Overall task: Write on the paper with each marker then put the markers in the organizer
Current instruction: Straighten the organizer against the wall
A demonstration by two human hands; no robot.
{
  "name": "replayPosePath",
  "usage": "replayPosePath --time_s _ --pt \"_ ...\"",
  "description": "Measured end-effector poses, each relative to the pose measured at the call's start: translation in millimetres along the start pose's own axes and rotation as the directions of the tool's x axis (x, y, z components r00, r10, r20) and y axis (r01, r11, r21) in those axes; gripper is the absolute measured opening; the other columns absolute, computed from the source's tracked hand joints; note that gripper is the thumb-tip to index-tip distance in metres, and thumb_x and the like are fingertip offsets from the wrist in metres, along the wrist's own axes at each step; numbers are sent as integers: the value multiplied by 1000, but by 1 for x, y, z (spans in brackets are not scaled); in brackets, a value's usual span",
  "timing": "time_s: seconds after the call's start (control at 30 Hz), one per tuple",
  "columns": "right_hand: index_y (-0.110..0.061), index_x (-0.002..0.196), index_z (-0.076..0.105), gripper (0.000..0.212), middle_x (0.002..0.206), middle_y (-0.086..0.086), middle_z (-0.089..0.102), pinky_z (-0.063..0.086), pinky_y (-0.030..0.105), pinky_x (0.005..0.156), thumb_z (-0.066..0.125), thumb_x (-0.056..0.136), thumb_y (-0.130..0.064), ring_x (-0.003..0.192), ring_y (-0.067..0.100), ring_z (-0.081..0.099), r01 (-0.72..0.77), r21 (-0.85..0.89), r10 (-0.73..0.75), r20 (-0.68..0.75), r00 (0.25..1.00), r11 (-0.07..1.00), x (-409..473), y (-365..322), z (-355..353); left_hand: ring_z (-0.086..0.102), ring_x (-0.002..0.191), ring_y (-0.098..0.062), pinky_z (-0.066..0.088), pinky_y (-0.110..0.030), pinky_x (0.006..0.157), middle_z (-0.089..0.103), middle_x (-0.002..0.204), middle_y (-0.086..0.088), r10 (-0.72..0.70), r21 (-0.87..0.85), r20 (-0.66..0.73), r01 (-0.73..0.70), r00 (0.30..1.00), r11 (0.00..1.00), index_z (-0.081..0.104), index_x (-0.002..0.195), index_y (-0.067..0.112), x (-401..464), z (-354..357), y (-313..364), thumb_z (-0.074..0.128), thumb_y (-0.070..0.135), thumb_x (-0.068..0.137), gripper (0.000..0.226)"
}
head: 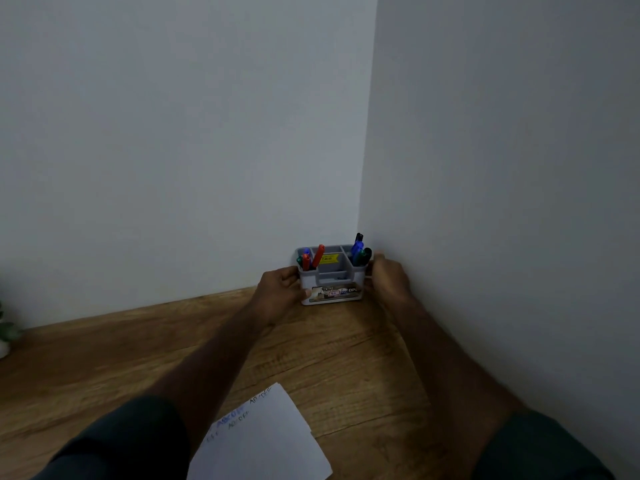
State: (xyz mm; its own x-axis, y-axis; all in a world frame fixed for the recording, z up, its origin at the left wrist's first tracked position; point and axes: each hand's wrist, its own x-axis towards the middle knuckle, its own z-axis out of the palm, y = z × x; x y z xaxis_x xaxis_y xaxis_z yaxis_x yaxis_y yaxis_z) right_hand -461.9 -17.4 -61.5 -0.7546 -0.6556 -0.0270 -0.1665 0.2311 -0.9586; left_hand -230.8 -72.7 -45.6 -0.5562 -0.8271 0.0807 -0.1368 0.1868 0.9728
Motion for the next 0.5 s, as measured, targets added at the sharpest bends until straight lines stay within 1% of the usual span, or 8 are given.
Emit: replayPosePath --time_s 0.07,0.13,0.2,0.23,0.27,0.33,0.43,0.5 --pt "-8 103 72 89 107 17 72 51 53 95 24 54 -65 103 37 66 -4 14 4 6 1000 1000 5 7 1 56 122 -18 50 -30 99 56 138 -10 8 45 22 -9 1000 999 45 141 2 -1 -2 -1 71 -3 80 66" --pt "-8 100 72 75 105 16 72 52 50 95 31 67 -60 101 36 66 3 23 -3 -3 1000 1000 -18 -6 -5 56 123 -19 48 -34 103 56 138 -11 10 88 26 -12 1000 996 45 141 3 -4 -4 -1 73 3 81 67" --pt "-4 100 71 49 104 17 70 51 39 88 40 89 -40 99 35 65 49 -61 -51 -20 999 997 -59 -27 -11 54 126 -20 45 -36 105 54 139 -12 -8 110 7 7 1000 994 42 142 2 -12 -7 1 76 6 80 71" --pt "-4 101 70 39 103 17 69 49 36 83 42 95 -29 97 34 63 87 -95 -90 -32 995 992 -72 -29 -13 53 126 -20 45 -35 105 54 140 -11 -15 111 2 15 1000 994 42 142 2 -18 -9 1 76 7 79 72" --pt "-5 101 69 32 101 14 68 46 33 76 43 98 -23 93 31 61 128 -116 -134 -45 990 985 -84 -28 -15 54 125 -19 46 -34 104 55 138 -11 -8 122 4 7 1000 992 44 141 2 -25 -11 2 76 7 80 69" --pt "-10 103 68 23 96 5 65 39 27 71 46 100 -19 89 22 59 218 -140 -227 -49 973 966 -111 -24 -15 60 115 -14 49 -28 98 62 130 -7 34 203 -4 -32 999 979 55 133 5 -45 -16 5 75 11 81 56" --pt "-16 105 67 15 97 -4 64 43 23 75 53 99 -16 91 12 60 357 -145 -358 16 933 923 -153 -15 -6 66 94 -7 53 -25 85 72 108 0 114 345 -50 -90 992 934 71 110 12 -84 -25 8 74 18 83 27" --pt "-18 104 68 14 98 -7 65 48 22 80 56 96 -16 91 6 60 447 -167 -435 106 894 879 -186 -8 1 64 80 3 50 -16 74 72 91 9 192 461 -48 -149 980 875 75 93 18 -116 -34 7 72 21 85 9"
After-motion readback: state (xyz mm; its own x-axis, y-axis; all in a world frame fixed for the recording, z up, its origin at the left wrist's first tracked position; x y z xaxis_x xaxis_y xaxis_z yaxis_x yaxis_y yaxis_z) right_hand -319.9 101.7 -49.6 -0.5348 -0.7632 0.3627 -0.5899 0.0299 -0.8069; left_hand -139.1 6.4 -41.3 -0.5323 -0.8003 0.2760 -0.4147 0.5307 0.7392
